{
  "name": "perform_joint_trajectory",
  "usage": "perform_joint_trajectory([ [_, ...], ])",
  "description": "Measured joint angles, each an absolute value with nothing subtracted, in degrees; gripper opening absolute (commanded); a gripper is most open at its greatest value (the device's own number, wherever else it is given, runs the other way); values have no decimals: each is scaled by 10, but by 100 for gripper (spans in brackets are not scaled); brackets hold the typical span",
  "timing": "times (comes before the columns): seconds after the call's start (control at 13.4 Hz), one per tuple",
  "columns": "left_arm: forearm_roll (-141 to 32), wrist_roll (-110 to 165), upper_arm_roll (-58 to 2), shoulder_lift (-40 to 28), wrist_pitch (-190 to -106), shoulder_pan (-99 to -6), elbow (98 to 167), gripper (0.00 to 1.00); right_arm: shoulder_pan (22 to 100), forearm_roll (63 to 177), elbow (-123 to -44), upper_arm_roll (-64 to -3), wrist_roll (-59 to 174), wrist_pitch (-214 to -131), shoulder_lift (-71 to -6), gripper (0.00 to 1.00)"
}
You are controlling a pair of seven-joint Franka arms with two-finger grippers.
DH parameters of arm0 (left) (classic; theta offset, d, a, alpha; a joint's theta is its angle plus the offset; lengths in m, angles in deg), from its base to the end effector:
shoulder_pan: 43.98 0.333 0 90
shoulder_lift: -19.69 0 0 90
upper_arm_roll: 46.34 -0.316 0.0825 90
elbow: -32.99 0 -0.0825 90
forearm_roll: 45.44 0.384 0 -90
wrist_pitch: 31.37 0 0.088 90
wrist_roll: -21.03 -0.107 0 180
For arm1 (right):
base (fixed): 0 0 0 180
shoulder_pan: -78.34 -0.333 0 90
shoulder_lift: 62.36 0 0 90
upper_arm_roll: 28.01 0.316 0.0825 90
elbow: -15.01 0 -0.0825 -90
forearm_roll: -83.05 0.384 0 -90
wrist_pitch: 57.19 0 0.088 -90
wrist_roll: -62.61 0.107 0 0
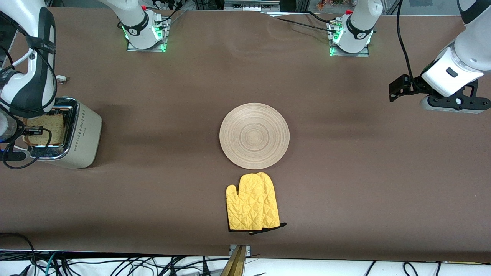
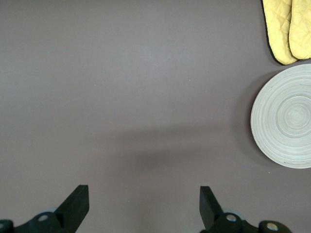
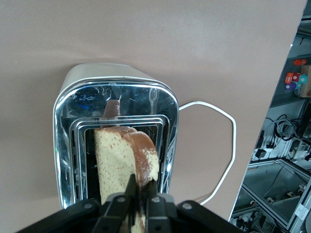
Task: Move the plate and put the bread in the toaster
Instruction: 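Open the right gripper to release the bread in the slot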
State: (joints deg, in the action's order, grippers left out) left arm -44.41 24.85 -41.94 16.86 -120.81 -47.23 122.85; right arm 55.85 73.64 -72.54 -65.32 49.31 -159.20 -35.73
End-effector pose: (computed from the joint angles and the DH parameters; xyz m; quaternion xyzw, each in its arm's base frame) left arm 0.5626 -0.0725 0.5972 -0.9990 0.0336 0.0274 0.0099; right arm 0.6463 -0.1215 0.4309 0.9741 0.0262 -0.1108 0.1953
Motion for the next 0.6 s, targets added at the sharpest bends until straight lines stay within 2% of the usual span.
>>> perform_joint_trajectory([
  [0.15,-444,249,-419,169,-1208,-472,1229,100,558,740,-725,-653,494,-1592,-357,89],
  [0.22,-444,249,-419,169,-1208,-472,1229,100,557,741,-725,-652,495,-1591,-357,100],
  [0.6,-444,249,-419,169,-1208,-472,1229,100,555,759,-715,-653,506,-1562,-358,100],
])
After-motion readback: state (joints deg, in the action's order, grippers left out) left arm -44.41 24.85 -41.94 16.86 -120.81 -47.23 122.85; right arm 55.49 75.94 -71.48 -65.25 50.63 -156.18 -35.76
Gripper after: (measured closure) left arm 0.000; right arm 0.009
